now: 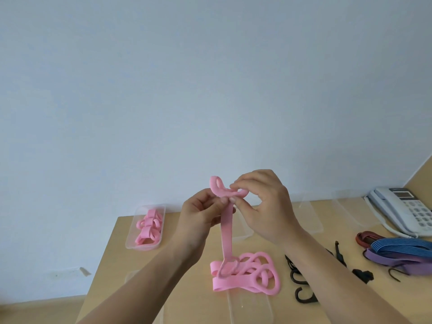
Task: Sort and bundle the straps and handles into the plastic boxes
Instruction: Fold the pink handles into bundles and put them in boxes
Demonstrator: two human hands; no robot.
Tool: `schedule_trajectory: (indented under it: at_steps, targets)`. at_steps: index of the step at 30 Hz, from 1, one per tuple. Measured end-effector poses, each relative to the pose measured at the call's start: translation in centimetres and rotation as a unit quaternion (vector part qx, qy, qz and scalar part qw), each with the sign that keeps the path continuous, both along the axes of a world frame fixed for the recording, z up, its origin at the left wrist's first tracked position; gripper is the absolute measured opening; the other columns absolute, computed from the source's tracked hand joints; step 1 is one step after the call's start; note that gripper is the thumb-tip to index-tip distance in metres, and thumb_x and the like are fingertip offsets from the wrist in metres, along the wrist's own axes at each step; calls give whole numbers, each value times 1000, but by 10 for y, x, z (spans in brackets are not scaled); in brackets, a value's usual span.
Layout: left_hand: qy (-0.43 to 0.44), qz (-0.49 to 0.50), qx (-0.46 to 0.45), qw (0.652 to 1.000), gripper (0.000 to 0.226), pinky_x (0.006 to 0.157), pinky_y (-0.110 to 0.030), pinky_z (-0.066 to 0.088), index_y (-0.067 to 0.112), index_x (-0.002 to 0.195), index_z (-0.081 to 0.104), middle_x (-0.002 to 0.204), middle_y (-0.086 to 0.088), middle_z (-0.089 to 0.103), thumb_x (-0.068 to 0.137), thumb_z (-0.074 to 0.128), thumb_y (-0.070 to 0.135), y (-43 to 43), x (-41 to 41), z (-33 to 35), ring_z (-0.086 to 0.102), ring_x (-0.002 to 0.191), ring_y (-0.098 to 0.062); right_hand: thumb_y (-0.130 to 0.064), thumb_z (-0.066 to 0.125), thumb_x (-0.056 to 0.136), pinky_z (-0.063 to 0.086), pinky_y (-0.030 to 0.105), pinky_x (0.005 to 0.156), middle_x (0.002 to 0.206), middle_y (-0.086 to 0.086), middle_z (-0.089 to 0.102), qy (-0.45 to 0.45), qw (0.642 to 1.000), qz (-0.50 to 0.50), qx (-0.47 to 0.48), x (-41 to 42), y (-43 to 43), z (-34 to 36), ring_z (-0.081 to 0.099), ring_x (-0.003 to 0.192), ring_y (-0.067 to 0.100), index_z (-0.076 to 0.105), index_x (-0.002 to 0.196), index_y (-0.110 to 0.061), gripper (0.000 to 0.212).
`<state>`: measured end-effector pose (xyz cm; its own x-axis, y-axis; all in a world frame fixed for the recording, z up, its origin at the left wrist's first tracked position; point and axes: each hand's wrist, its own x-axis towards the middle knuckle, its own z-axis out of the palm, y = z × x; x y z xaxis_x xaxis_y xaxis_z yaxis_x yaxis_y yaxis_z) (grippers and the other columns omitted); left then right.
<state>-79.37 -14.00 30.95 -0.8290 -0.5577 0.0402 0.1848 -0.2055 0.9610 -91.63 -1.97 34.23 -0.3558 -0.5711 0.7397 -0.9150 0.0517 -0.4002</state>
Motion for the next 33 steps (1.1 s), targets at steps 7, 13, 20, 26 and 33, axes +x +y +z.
schedule_trajectory:
  at_steps: [7, 13, 20, 26, 33]
  targets:
    - [-11, 3, -23, 1000, 19, 94, -43, 59, 8, 115, 76, 118, -9, 78, 100, 67, 13, -5, 1, -3, 74, 109, -31, -5, 75, 82, 50, 32, 87, 102, -2, 69, 6, 995, 25, 99, -5, -7, 1, 58, 103, 22, 77, 98, -12, 18]
    - [-62, 51, 19, 997, 16, 77, -40, 61, 5, 99, 76, 100, -22, 78, 92, 78, 19, -5, -3, -3, 76, 90, -31, -5, 79, 79, 53, 31, 69, 87, -4, 67, 10, 998, -3, 69, -5, -9, -4, 60, 88, 19, 76, 86, -13, 11]
    - [-54, 6, 34, 998, 32, 83, -38, 60, 4, 106, 76, 102, -15, 78, 84, 79, 28, -3, -5, -2, 75, 95, -29, 1, 80, 73, 52, 35, 59, 81, -1, 67, 61, 996, -33, 51, 0, -8, -13, 62, 80, 24, 73, 70, -12, 15]
    - [-5, -50, 63, 997, 27, 92, -38, 60, 2, 111, 77, 110, -21, 76, 88, 73, 17, -1, -5, -5, 72, 105, -34, -3, 78, 73, 54, 34, 60, 97, 4, 71, 67, 991, -30, 112, -3, 1, -12, 67, 84, 27, 72, 69, -13, 13]
    - [-42, -19, 32, 998, 24, 102, -47, 57, -1, 119, 72, 118, -26, 74, 95, 66, 1, 4, -4, -8, 69, 114, -44, -13, 66, 83, 56, 34, 71, 92, -3, 72, -47, 990, 20, 135, -5, 6, -9, 66, 82, 16, 78, 84, -16, 13]
